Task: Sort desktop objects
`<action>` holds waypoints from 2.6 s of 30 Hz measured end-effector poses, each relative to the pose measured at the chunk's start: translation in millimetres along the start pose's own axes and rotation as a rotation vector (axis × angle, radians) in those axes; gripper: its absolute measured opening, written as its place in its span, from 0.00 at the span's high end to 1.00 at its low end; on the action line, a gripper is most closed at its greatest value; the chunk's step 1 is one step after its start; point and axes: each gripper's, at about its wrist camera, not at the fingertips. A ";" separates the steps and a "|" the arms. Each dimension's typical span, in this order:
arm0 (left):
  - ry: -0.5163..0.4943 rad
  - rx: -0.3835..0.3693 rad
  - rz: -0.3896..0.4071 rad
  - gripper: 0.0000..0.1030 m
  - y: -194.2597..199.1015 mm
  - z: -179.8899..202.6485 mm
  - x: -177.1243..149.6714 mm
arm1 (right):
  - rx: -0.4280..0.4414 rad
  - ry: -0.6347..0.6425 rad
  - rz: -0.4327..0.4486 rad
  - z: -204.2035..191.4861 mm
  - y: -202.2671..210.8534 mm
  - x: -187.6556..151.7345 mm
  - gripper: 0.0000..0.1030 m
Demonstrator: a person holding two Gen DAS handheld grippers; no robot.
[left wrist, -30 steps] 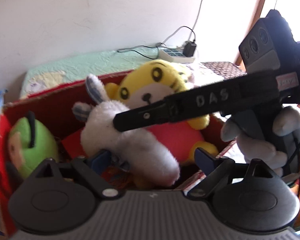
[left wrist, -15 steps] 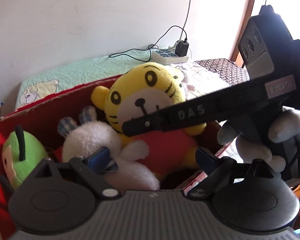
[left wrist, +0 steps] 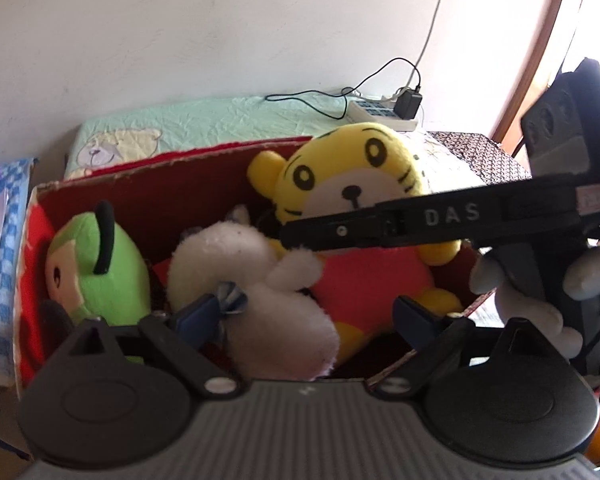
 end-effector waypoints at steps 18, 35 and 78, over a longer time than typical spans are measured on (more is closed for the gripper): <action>0.038 0.082 -0.066 0.05 -10.7 12.5 -0.9 | -0.147 0.006 0.065 -9.0 16.8 -19.5 0.74; 0.096 0.193 -0.088 0.04 -6.4 14.5 -1.9 | -0.206 -0.028 0.084 -16.5 28.6 -39.8 0.73; 0.186 0.643 0.099 0.03 27.7 106.2 -4.6 | 0.171 0.071 0.121 16.0 82.0 -38.7 0.72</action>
Point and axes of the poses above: each gripper's, at about its wrist camera, not at the fingertips, and y roughly against the way its jaws point, z to its right, x to its top, and after that the axes turned 1 degree about -z, right-handed
